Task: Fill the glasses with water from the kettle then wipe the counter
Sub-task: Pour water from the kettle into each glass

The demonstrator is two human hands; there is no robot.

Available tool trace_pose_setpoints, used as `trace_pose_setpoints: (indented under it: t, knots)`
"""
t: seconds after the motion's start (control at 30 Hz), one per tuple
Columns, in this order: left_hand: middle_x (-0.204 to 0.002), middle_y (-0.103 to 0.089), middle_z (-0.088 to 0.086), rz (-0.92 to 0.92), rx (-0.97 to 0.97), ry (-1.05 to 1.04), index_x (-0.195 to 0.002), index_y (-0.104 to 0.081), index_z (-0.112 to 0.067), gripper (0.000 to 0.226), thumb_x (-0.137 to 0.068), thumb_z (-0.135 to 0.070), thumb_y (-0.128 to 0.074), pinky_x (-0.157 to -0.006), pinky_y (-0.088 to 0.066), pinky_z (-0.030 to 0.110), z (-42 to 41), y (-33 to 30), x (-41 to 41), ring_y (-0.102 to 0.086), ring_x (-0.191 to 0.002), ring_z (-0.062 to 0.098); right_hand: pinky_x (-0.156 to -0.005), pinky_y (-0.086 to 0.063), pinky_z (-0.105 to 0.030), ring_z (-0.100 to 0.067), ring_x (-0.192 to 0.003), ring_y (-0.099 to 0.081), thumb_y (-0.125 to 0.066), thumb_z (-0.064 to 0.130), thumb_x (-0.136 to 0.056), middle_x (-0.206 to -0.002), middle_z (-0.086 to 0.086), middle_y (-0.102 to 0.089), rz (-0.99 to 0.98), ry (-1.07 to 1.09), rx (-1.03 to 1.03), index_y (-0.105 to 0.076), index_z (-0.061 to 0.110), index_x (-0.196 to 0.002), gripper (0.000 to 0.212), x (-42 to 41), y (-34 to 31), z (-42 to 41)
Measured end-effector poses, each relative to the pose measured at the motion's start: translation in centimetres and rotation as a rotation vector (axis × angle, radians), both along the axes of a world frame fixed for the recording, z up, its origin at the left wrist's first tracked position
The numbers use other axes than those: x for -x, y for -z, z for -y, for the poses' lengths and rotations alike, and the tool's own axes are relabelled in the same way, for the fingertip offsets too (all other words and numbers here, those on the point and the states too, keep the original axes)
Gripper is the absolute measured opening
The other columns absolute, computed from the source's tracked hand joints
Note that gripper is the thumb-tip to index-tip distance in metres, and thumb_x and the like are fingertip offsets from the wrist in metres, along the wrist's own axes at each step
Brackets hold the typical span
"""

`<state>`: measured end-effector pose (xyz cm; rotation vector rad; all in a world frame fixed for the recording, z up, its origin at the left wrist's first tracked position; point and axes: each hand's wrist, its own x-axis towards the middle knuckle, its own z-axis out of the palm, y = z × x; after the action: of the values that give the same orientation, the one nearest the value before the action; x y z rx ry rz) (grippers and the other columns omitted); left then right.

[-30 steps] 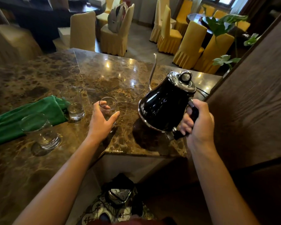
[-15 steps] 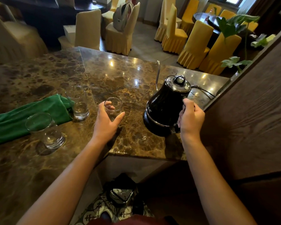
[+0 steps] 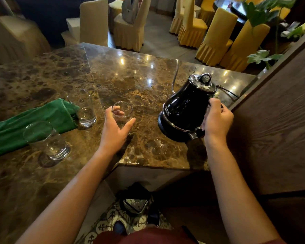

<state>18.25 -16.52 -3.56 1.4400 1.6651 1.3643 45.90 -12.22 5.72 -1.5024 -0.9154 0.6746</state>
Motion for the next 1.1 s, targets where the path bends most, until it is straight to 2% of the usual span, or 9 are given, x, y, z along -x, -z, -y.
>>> trace_pose_setpoints:
  t: [0.2,0.43,0.6,0.73,0.83,0.9,0.97,1.03,1.1]
  knots:
    - [-0.119,-0.056,0.000,-0.006,-0.003,0.007,-0.137,-0.039,-0.015,0.065,-0.088,-0.036,-0.076,-0.088,-0.038,0.003,0.0,0.1,0.1,-0.056,-0.108,0.006,-0.053,-0.039,-0.058,-0.033,-0.057,-0.033,-0.058,0.045,-0.088,-0.062,-0.015,-0.041,0.106,-0.065,0.022,-0.040,0.018,-0.059,0.044,0.9,0.3,0.3]
    - [-0.119,-0.057,-0.001,0.002,0.003,-0.007,-0.136,-0.039,-0.017,0.064,-0.088,-0.038,-0.076,-0.085,-0.039,0.001,-0.1,0.3,0.0,-0.056,-0.105,-0.008,-0.043,-0.031,-0.034,-0.020,-0.041,-0.033,-0.055,0.036,-0.095,-0.050,-0.003,-0.038,-0.009,-0.157,-0.007,-0.041,0.019,-0.060,0.042,0.4,1.7,2.2]
    - [-0.121,-0.058,0.003,0.002,-0.006,0.002,-0.137,-0.038,-0.015,0.065,-0.089,-0.037,-0.076,-0.089,-0.039,0.009,-0.1,0.2,0.0,-0.058,-0.110,0.009,-0.042,-0.033,-0.032,-0.020,-0.040,-0.034,-0.055,0.039,-0.094,-0.049,-0.001,-0.039,0.021,-0.136,-0.019,-0.042,0.023,-0.058,0.042,0.7,1.5,1.7]
    - [-0.120,-0.058,0.004,-0.003,0.002,0.005,-0.136,-0.039,-0.015,0.064,-0.089,-0.035,-0.076,-0.086,-0.039,0.003,0.1,0.0,-0.1,-0.058,-0.105,0.001,-0.042,-0.037,-0.035,-0.021,-0.040,-0.037,-0.055,0.040,-0.094,-0.050,-0.004,-0.041,0.045,-0.119,-0.018,-0.042,0.025,-0.057,0.043,0.6,1.7,1.9]
    - [-0.121,-0.058,0.004,-0.010,0.022,0.009,-0.137,-0.039,-0.015,0.065,-0.089,-0.037,-0.076,-0.086,-0.039,0.005,0.3,-0.2,0.0,-0.058,-0.107,0.007,-0.043,-0.042,-0.033,-0.020,-0.040,-0.043,-0.055,0.041,-0.096,-0.049,0.003,-0.046,0.075,-0.130,0.006,-0.046,0.022,-0.062,0.040,0.6,1.5,2.1]
    - [-0.121,-0.058,0.001,-0.016,0.037,0.013,-0.139,-0.039,-0.016,0.068,-0.087,-0.040,-0.077,-0.091,-0.041,0.012,0.4,-0.4,0.1,-0.058,-0.108,0.007,-0.051,-0.049,-0.038,-0.016,-0.048,-0.053,-0.053,0.045,-0.097,-0.058,0.005,-0.055,0.171,-0.130,0.035,-0.054,0.020,-0.076,0.033,0.5,1.1,2.5]
    - [-0.126,-0.056,-0.001,-0.026,0.068,0.023,-0.144,-0.037,-0.016,0.079,-0.084,-0.045,-0.079,-0.098,-0.043,0.023,0.5,-1.0,0.4,-0.056,-0.112,0.009,-0.071,-0.052,-0.042,-0.005,-0.076,-0.061,-0.054,0.047,-0.097,-0.088,0.005,-0.062,0.370,-0.085,0.016,-0.059,0.020,-0.100,0.028,0.2,0.5,3.4]
    - [-0.141,-0.050,0.002,-0.019,0.093,0.031,-0.152,-0.030,-0.016,0.094,-0.080,-0.050,-0.080,-0.104,-0.040,0.027,1.2,-1.5,0.9,-0.051,-0.125,0.012,-0.092,-0.049,-0.037,-0.013,-0.106,-0.057,-0.058,0.036,-0.096,-0.115,0.004,-0.056,0.539,-0.005,-0.200,-0.059,0.013,-0.119,0.032,0.1,-0.5,4.5]
    - [-0.152,-0.042,0.005,0.015,0.087,0.009,-0.156,-0.025,-0.016,0.097,-0.083,-0.052,-0.077,-0.109,-0.038,0.030,2.8,-1.8,1.2,-0.045,-0.135,0.013,-0.097,-0.047,-0.033,-0.023,-0.115,-0.057,-0.061,0.020,-0.094,-0.124,0.001,-0.055,0.597,-0.020,-0.475,-0.059,0.007,-0.124,0.033,1.1,-1.2,5.9]
